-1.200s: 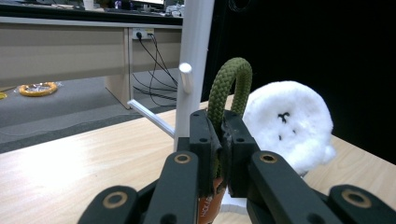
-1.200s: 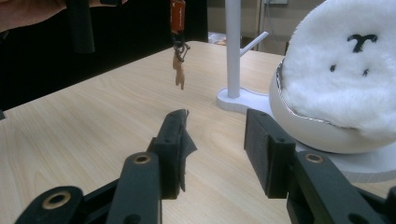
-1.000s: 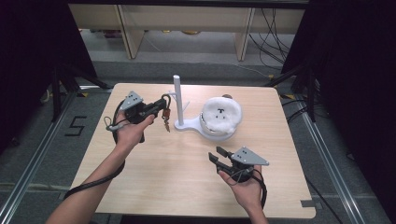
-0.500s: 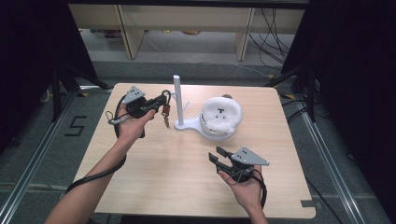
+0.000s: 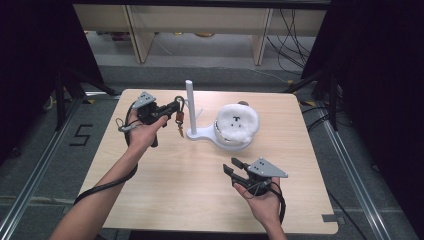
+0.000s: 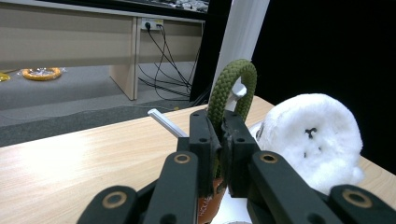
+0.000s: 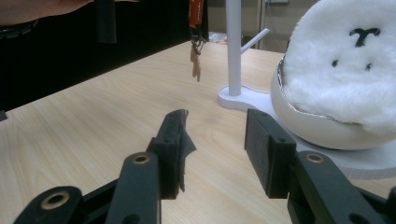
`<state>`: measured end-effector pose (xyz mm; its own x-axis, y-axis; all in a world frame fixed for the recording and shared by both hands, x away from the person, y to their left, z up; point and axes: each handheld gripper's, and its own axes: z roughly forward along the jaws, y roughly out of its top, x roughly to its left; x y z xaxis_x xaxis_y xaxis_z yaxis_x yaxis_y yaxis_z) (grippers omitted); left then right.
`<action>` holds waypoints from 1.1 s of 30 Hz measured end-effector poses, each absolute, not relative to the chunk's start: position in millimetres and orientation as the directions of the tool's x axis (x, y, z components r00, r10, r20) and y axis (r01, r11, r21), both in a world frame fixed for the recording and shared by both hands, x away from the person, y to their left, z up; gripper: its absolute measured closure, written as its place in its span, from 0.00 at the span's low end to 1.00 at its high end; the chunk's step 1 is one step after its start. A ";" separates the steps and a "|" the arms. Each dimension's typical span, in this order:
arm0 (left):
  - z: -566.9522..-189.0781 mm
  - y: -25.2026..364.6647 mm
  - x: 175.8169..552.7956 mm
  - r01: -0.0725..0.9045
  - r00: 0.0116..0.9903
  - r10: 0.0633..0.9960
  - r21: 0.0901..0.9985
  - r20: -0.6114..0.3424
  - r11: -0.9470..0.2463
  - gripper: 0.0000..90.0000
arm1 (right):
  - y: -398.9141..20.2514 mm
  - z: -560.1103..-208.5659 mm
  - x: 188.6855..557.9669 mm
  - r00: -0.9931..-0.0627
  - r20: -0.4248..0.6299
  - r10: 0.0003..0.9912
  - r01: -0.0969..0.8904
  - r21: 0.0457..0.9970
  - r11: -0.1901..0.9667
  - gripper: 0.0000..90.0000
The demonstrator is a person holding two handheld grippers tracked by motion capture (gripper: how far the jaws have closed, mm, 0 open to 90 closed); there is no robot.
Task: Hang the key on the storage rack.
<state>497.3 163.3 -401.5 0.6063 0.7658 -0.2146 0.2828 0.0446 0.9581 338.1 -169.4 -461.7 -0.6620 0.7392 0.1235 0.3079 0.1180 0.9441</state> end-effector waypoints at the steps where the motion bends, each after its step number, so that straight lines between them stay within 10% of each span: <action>1: -401.7 163.1 497.5 0.283 0.606 0.766 0.958 -0.216 0.046 0.93 | -169.3 -462.0 338.5 -0.665 0.127 0.736 0.305 0.946 0.113 0.66; 33: -417.1 150.6 503.2 0.302 0.590 0.779 0.953 -0.211 0.029 0.90 | -169.0 -466.2 336.3 -0.653 0.157 0.740 0.339 0.936 0.100 0.66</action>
<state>503.2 150.6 -417.1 0.5901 0.7793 -0.2110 0.3023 0.0291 0.9528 336.3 -169.0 -466.2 -0.6534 0.7405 0.1574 0.3388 0.1001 0.9355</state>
